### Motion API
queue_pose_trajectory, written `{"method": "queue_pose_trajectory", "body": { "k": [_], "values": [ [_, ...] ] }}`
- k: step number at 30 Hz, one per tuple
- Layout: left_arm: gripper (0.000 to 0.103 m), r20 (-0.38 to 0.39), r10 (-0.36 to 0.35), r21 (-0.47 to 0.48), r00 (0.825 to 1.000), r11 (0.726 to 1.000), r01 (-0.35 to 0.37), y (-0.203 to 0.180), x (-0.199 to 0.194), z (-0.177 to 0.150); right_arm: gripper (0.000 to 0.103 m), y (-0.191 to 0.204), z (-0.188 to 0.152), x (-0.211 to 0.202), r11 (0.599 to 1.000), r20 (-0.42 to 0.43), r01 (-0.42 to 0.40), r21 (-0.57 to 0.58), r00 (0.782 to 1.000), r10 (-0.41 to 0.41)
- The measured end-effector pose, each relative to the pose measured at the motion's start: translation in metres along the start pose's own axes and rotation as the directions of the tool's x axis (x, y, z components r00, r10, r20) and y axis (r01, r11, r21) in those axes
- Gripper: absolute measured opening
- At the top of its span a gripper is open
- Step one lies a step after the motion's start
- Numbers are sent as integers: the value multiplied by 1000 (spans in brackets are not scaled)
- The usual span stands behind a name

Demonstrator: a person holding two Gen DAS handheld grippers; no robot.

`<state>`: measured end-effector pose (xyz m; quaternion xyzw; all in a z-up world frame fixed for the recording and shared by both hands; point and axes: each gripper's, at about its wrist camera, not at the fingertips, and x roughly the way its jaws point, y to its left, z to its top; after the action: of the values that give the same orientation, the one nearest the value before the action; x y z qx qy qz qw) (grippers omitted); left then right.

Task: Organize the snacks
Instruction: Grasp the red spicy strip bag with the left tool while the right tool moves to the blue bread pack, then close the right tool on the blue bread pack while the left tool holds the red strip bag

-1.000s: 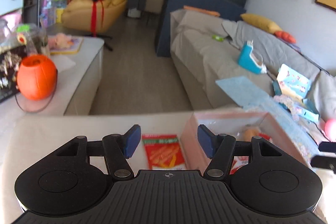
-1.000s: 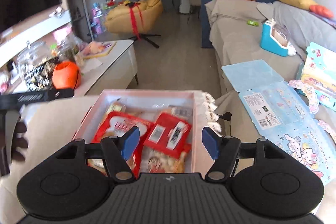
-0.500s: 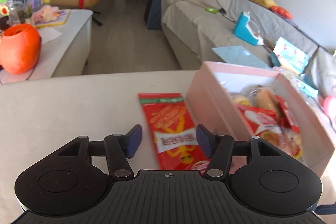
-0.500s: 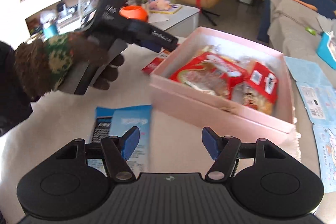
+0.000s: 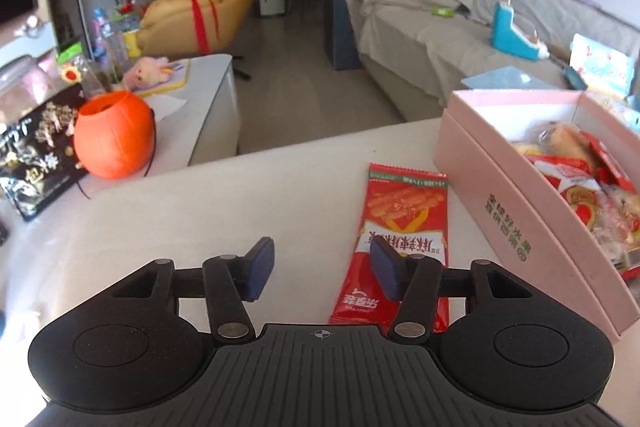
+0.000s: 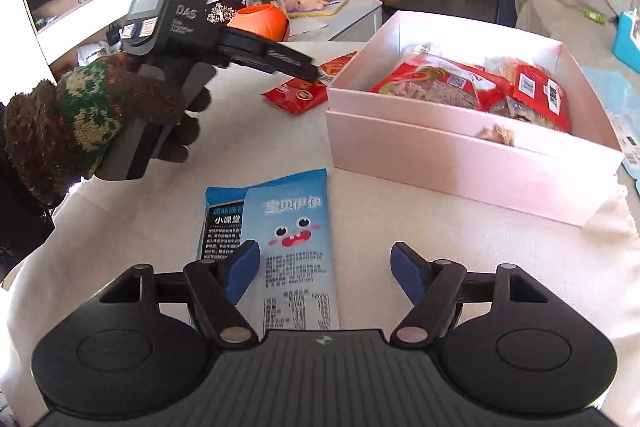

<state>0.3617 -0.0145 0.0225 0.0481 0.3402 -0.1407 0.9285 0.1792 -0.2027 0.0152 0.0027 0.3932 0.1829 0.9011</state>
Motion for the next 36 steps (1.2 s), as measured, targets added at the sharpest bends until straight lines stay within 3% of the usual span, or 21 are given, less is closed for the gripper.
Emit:
{"method": "queue_pose_trajectory", "body": {
  "k": [3,4,7,9,13,16,27,32,36],
  "values": [
    [58,55,-189,-44,981,981,191,6,-5,2,76,-4,-5,-1,1000,22,2,5,1000,-2],
    [58,50,-200,-20,979,979,201,2,-4,4,77,-6,-7,0,1000,28,0,15,1000,0],
    [59,2,-156,121,988,980,155,-27,10,10,79,-11,-12,0,999,48,-23,46,999,21],
    [64,-35,-92,164,995,982,96,-39,22,13,79,-13,-14,0,998,57,-27,48,998,25],
    [67,-61,-87,86,994,992,92,-35,38,17,83,-13,-23,0,999,102,-40,29,994,37],
    [60,-49,-86,74,995,993,90,-31,27,10,88,-13,-21,2,998,98,-54,21,994,51],
    [56,71,-80,-106,994,990,87,-8,-97,-98,90,-16,-21,3,997,102,-72,29,992,69],
    [56,70,-89,-159,994,982,99,4,-107,-105,94,-16,-19,6,997,93,-81,18,993,79],
    [57,78,-157,-151,985,974,167,6,-100,-103,94,-15,-20,5,997,91,-73,16,993,71]
  ]
}}
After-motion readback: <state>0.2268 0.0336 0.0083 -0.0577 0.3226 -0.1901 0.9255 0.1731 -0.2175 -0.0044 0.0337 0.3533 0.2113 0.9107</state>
